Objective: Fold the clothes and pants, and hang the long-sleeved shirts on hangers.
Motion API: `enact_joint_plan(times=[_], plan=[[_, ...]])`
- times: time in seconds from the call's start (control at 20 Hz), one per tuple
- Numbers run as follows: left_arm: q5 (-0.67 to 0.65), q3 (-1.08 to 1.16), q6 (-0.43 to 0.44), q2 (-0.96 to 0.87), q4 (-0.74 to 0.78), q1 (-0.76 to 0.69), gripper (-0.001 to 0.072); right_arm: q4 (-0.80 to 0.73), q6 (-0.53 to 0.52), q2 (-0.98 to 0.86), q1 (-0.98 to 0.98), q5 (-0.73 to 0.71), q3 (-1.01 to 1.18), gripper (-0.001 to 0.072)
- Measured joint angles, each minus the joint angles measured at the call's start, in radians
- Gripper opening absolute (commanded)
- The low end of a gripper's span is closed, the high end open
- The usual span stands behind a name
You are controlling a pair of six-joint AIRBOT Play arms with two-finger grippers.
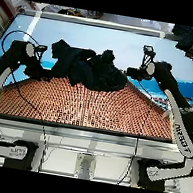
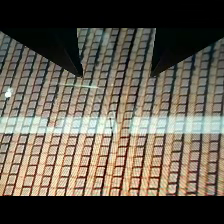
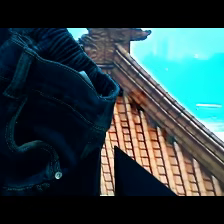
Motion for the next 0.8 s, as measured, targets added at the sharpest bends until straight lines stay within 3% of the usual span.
enact_joint_plan(times=[0.15,0.25,0.3,0.8], plan=[[0.0,0.0,0.0,0.0,0.0,0.0,0.0488,0.006,-0.003,0.0,0.0,-0.012,0.0,0.0132],[0.0,0.0,0.0,0.0,0.0,0.0,0.0487,0.012,-0.003,-0.001,0.0,-0.016,0.0,0.0356],[0.0,0.0,0.0,0.0,0.0,0.0,0.0487,0.016,-0.005,-0.005,0.0,-0.018,0.0,0.0397],[0.002,0.0,0.011,0.0,0.006,0.0,0.0487,0.076,-0.027,-0.135,-0.031,-0.053,0.001,0.0393]])
